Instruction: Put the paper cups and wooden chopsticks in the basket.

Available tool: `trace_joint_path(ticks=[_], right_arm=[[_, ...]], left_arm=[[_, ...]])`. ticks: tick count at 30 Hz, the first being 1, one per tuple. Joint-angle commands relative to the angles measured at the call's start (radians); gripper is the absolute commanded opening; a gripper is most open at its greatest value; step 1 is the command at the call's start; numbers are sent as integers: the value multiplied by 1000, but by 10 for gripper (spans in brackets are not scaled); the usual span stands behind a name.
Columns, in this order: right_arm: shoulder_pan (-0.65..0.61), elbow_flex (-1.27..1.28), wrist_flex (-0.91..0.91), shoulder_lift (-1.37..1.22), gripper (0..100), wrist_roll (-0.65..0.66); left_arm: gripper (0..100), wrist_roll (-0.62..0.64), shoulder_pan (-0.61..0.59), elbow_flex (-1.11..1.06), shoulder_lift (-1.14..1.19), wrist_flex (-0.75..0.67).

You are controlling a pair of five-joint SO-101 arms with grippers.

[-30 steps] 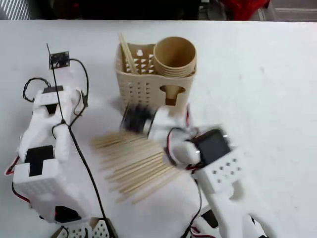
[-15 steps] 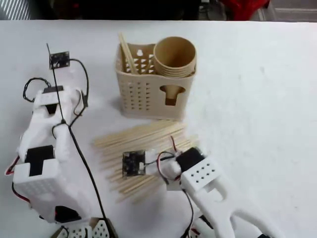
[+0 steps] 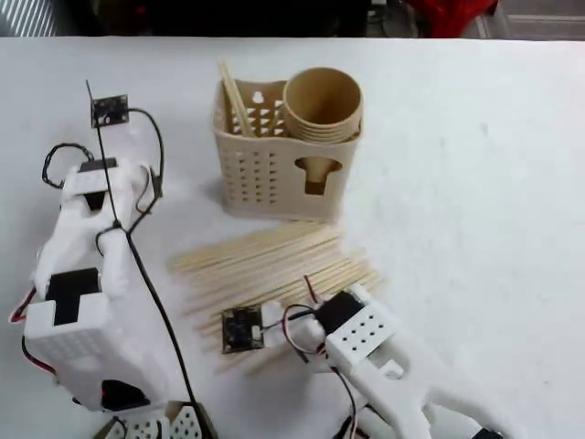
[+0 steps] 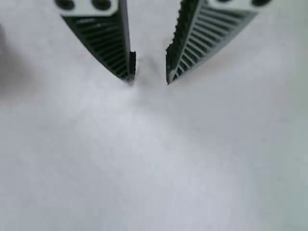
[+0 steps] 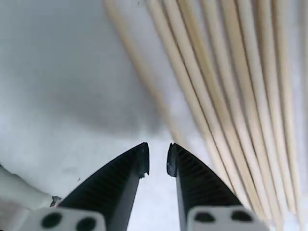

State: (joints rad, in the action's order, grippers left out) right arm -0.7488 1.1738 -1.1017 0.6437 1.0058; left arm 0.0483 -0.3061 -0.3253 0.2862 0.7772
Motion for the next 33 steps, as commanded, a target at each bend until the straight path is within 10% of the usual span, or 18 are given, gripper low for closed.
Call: trace_joint_path(ticks=[1,33], right_arm=[[-12,-14,77,-104,73,-26],[10,-859,191,-816,29,-531]], left_arm=[[124,-9,13,14,-2,-14],[126,-9,13,15,-2,-20]])
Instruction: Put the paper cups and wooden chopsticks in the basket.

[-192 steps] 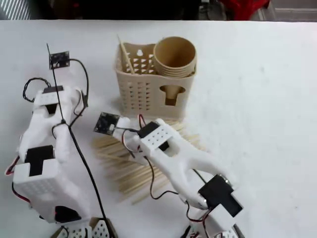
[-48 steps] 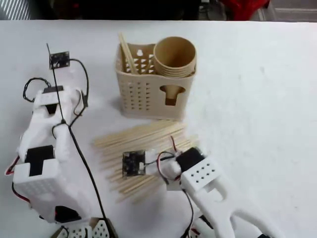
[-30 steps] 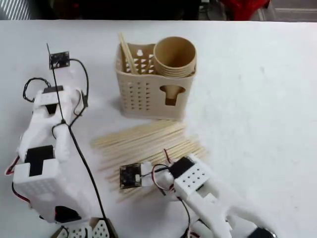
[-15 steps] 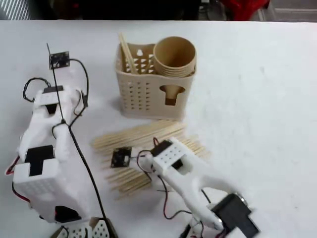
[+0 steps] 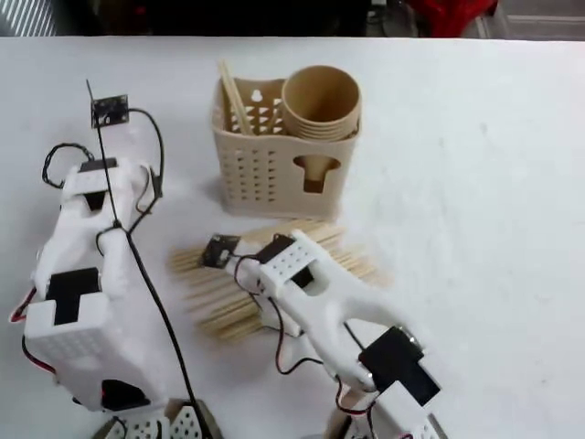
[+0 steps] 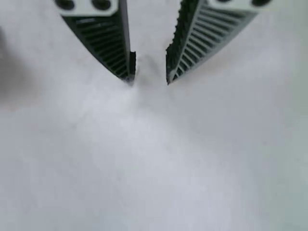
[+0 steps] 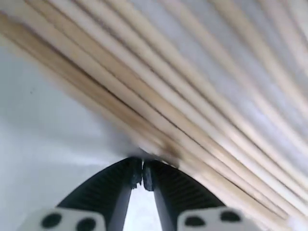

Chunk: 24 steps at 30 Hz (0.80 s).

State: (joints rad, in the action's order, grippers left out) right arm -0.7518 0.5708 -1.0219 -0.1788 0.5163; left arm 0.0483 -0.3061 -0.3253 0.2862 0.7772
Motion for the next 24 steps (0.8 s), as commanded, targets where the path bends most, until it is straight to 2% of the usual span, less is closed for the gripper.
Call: trace_joint_path(ticks=[1,14,24], right_arm=[[16,-255,125,7,35,-44],[79,-253,295,22,38,-86],[85,-232,295,214,42,-78]], left_arm=[[126,-9,13,15,-2,-20],[127,-9,13,15,-2,-20],[127,-9,13,15,-2,-20]])
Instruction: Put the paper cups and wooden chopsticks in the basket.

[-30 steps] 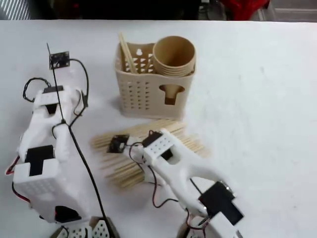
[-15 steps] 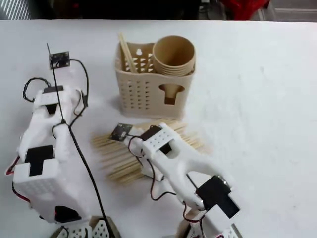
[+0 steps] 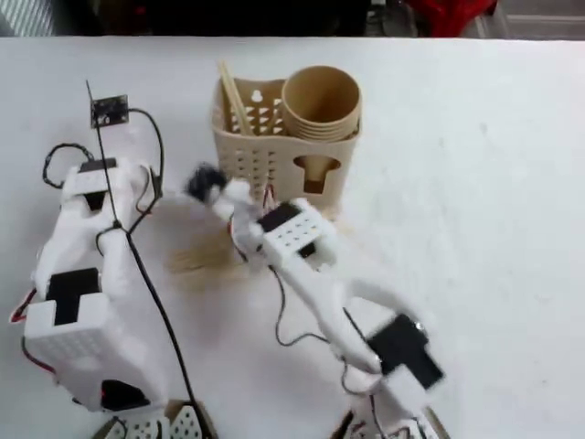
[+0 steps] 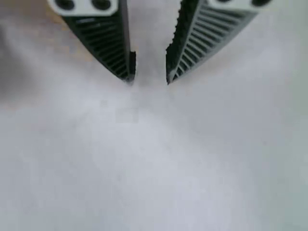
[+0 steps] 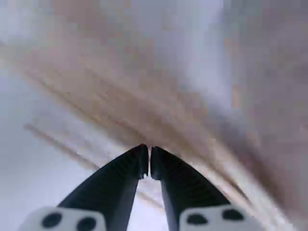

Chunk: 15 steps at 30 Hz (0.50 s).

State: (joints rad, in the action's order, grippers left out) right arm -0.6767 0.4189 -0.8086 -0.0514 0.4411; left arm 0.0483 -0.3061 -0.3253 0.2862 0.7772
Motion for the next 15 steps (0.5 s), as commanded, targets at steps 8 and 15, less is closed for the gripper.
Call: trace_joint_path(ticks=[8,15], right_arm=[[33,120,81,219,42,-3],[70,321,81,440,42,-3]], left_arm=[[127,-9,13,15,-2,-20],[127,-9,8,15,-2,-20]])
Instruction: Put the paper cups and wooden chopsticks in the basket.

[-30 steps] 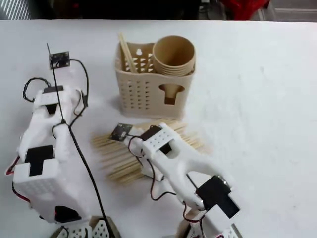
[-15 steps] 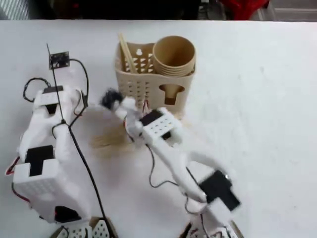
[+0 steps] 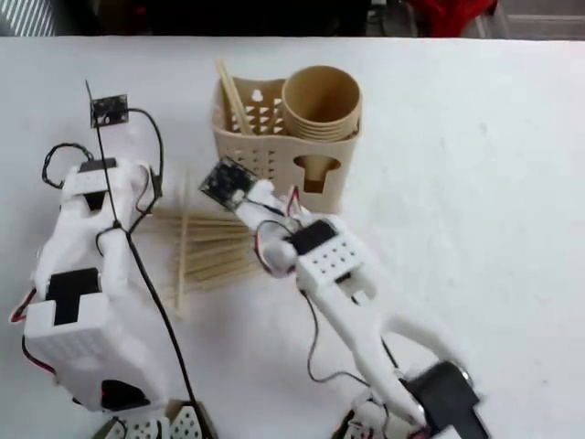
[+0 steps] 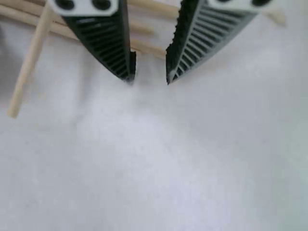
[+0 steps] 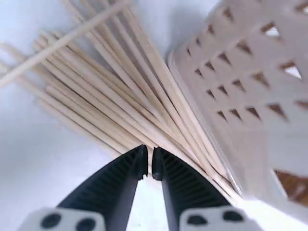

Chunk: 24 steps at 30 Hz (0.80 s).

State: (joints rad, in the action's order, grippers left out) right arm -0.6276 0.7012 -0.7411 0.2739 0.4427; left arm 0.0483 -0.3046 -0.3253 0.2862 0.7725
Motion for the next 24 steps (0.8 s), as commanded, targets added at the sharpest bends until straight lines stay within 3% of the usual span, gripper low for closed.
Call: trace_joint_path(ticks=[1,5,11,15,20,24], right_arm=[[24,68,10,143,42,-5],[30,213,8,262,42,-5],[153,307,-128,418,42,-3],[282,334,-211,492,42,-3],[343,466,-223,593,42,-3],[349,552,-219,702,42,-3]], left_arm=[[126,-9,7,15,-2,-15],[125,-20,-18,17,-16,14],[129,-43,-168,275,-136,377],[160,-103,-260,374,-137,489],[195,-230,-285,322,-137,644],[195,-235,-266,201,-139,621]])
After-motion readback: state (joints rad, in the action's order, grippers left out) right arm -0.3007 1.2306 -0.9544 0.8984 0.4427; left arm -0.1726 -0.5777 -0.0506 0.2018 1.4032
